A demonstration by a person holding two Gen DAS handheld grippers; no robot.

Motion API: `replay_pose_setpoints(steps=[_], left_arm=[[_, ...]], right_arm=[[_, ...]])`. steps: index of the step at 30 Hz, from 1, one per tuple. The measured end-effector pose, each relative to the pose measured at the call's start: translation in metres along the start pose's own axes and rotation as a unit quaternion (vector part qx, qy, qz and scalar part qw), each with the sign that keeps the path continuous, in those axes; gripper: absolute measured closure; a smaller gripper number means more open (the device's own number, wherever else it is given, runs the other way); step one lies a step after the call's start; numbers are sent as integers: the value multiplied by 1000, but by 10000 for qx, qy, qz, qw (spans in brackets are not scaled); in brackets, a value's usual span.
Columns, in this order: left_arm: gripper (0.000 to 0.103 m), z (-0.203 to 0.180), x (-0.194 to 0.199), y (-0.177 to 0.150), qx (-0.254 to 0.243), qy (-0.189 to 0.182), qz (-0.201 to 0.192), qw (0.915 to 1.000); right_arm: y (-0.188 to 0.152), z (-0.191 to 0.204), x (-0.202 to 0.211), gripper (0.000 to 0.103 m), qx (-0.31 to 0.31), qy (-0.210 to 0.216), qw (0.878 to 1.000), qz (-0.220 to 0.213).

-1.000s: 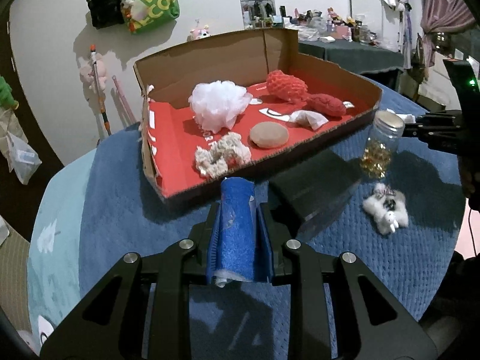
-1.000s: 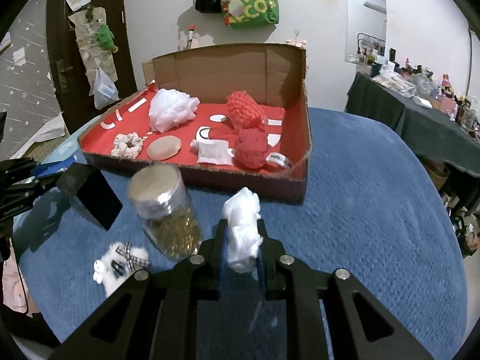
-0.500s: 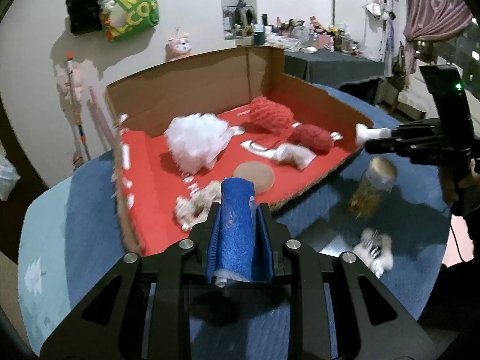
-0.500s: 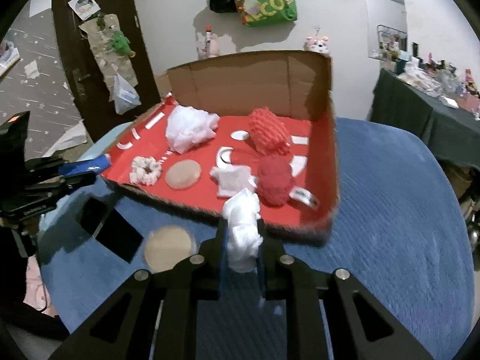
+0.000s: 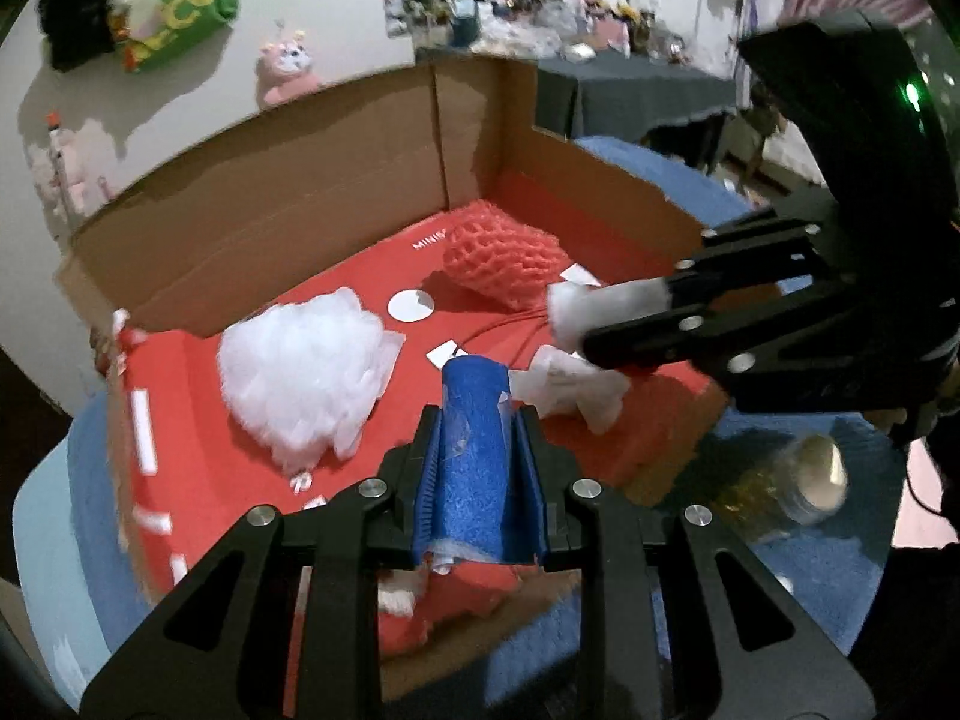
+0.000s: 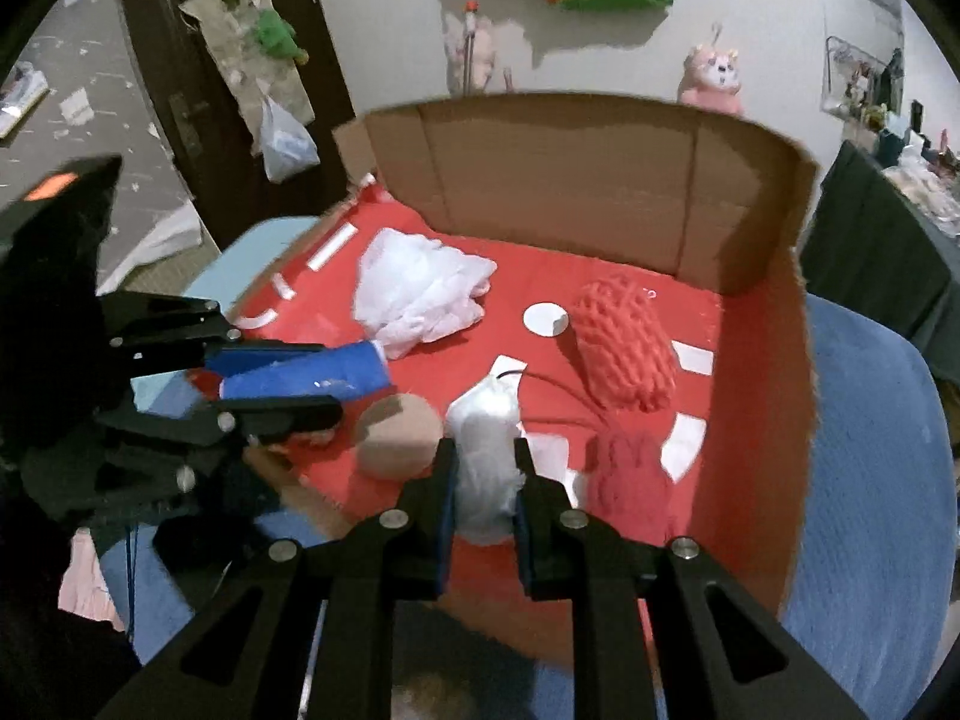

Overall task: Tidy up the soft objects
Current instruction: 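Lower the white tissue and blue roll into the box with both tools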

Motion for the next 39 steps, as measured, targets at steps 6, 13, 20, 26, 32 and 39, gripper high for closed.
replay_pose_setpoints(steps=[6, 13, 20, 26, 32, 39], left_arm=[[80, 16, -27, 9, -23, 131, 359, 9993], [80, 28, -46, 13, -5, 251, 564, 9981], [80, 35, -54, 17, -8, 289, 666, 9974], [80, 38, -65, 20, -10, 340, 643, 9974], [80, 37, -62, 18, 37, 264, 667, 9974], [79, 40, -73, 18, 106, 234, 805, 9964]], right_arm=[[20, -5, -39, 85, -22, -40, 9990, 442], [27, -6, -68, 85, -28, -175, 9967, 788], [32, -6, -76, 85, -58, -244, 9958, 881], [31, -9, -80, 82, -83, -274, 9949, 966], [33, -9, -84, 77, -88, -329, 9945, 991], [35, -10, -83, 63, -14, -432, 9946, 946]])
Point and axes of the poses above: each gripper's, at about its wrist camera, not at the fingertips, and x roughly against the way its jaws point, z to its left, y to its top, the point moved 2 cm from there along -x, roughly the way its jaws point, and after that the axes turned 15 degrees about -y, right-handed, at the moved point
